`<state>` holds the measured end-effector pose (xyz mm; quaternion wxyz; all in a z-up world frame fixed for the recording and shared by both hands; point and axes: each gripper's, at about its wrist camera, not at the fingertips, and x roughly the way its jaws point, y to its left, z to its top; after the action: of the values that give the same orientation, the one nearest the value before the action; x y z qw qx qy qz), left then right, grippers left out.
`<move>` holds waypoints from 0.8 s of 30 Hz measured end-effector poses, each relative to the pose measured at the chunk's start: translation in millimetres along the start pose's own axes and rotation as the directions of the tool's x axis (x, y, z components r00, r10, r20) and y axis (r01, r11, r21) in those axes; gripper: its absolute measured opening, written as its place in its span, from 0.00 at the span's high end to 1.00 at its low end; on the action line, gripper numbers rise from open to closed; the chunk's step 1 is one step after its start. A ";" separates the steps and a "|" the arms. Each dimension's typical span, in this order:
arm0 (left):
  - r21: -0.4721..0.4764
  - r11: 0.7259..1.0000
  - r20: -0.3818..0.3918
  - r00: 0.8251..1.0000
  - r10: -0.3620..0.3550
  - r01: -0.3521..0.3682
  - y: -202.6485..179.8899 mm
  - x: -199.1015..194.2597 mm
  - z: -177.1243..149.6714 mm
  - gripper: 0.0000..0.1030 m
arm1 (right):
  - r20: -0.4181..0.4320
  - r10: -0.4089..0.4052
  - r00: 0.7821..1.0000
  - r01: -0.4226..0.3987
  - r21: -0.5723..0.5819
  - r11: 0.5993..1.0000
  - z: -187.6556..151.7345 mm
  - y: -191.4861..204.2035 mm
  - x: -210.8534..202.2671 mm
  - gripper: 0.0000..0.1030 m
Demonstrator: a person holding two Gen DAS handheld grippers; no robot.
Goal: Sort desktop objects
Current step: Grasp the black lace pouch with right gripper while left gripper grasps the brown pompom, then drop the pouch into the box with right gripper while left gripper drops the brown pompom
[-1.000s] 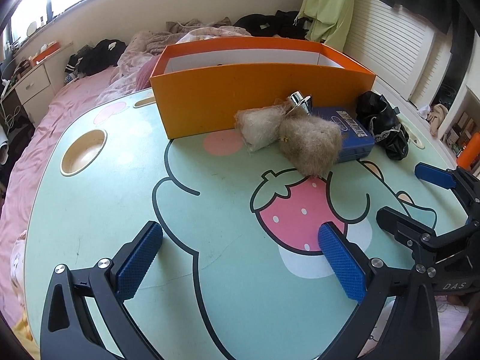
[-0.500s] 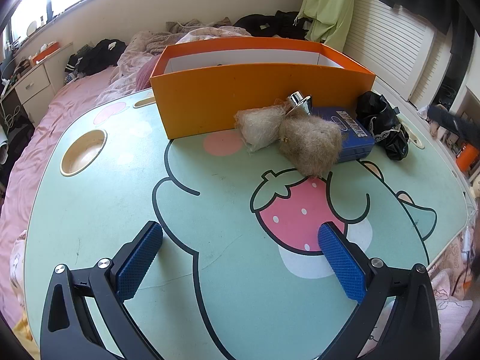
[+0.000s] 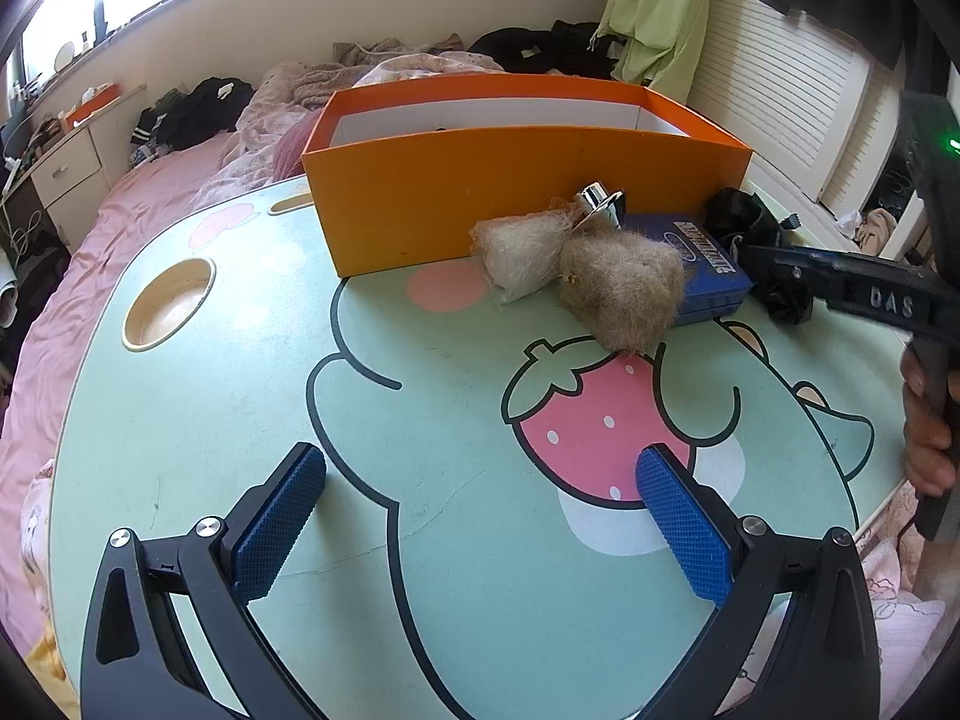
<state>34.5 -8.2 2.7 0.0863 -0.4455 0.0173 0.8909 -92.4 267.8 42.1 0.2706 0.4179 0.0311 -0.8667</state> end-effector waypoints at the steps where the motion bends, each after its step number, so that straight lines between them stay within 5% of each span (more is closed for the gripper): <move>1: -0.003 1.000 -0.008 1.000 0.001 -0.001 0.0 -0.2 1.0 0.00 | 0.011 0.017 1.000 -0.017 -0.003 1.000 -4.1 3.7 -7.0 0.70; 7: -0.005 0.987 0.052 0.986 -0.161 0.161 -10.0 -18.4 22.3 0.04 | 0.127 0.106 0.986 -0.111 0.030 0.993 -21.3 0.0 -48.1 0.70; 10: 0.017 0.986 0.084 0.982 -0.167 0.166 -20.5 -14.5 44.5 0.16 | 0.161 0.104 0.982 -0.110 0.028 0.994 -23.4 0.7 -63.8 0.70; 14: -0.029 0.981 -0.019 0.981 -0.194 0.194 -23.5 17.7 60.9 0.63 | 0.171 0.091 0.981 -0.099 0.036 0.994 -21.7 -1.5 -68.9 0.69; 17: -0.084 0.961 -0.019 0.963 -0.267 0.265 -12.8 14.6 57.3 0.76 | 0.169 0.079 0.983 -0.089 0.056 0.994 -21.3 -6.5 -66.7 0.69; 24: -0.057 0.963 0.130 0.958 -0.254 0.263 6.5 -38.0 70.5 0.76 | 0.251 0.075 0.965 -0.104 0.106 0.989 23.9 -12.9 -76.8 0.69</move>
<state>0.0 -12.2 75.1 0.1864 -0.3917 -0.0793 0.8975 -76.9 306.1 112.3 0.2862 0.3235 -0.0728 -0.8990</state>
